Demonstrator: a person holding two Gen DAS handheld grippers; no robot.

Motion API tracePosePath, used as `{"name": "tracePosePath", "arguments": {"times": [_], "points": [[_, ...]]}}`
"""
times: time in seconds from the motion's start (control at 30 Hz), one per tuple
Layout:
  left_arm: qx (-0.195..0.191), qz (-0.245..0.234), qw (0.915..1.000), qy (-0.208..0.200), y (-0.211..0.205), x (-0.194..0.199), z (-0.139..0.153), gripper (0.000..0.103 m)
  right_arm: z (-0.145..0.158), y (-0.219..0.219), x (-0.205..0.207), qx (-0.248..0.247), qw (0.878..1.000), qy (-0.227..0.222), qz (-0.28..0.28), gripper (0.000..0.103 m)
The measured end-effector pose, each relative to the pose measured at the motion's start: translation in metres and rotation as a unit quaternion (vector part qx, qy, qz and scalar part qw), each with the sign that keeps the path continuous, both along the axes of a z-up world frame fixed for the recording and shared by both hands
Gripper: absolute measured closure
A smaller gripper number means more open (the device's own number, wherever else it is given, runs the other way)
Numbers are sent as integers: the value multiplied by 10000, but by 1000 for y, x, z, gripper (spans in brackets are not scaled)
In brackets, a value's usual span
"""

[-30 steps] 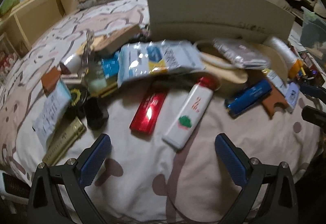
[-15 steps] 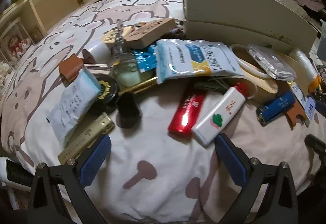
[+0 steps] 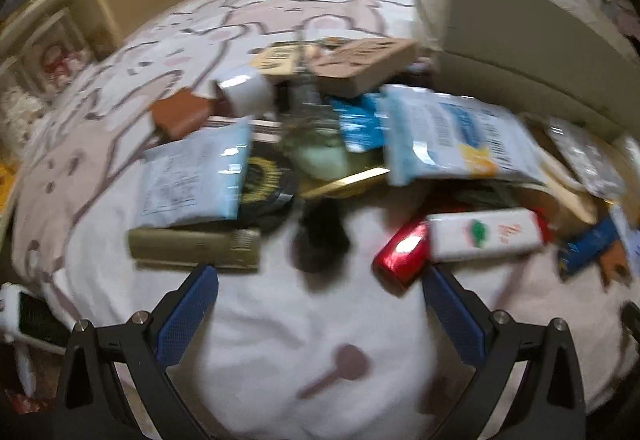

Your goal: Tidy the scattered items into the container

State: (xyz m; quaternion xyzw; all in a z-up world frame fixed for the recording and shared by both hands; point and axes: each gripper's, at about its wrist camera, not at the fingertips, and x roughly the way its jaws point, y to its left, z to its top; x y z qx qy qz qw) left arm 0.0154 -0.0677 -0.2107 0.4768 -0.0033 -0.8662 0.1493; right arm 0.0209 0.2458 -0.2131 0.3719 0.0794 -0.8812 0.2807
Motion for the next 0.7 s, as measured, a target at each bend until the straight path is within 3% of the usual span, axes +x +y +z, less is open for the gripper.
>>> {"name": "tracePosePath", "arguments": {"times": [0.17,0.37,0.43,0.7], "points": [[1,419,9991,40,-18,-6,0,0,0,0,0,-34,10000,3,-55,0],[-27,587,9983,67,-25,-12,-1,0,-1,0,0,-65,9999,9,-106,0],[-21,544,9985,99,-23,-9,1,0,-1,1,0,-95,9999,13,-105,0],[674,-180,9970,324,4,9,10,0,-2,3,0,-123,9999,91,-77,0]]}}
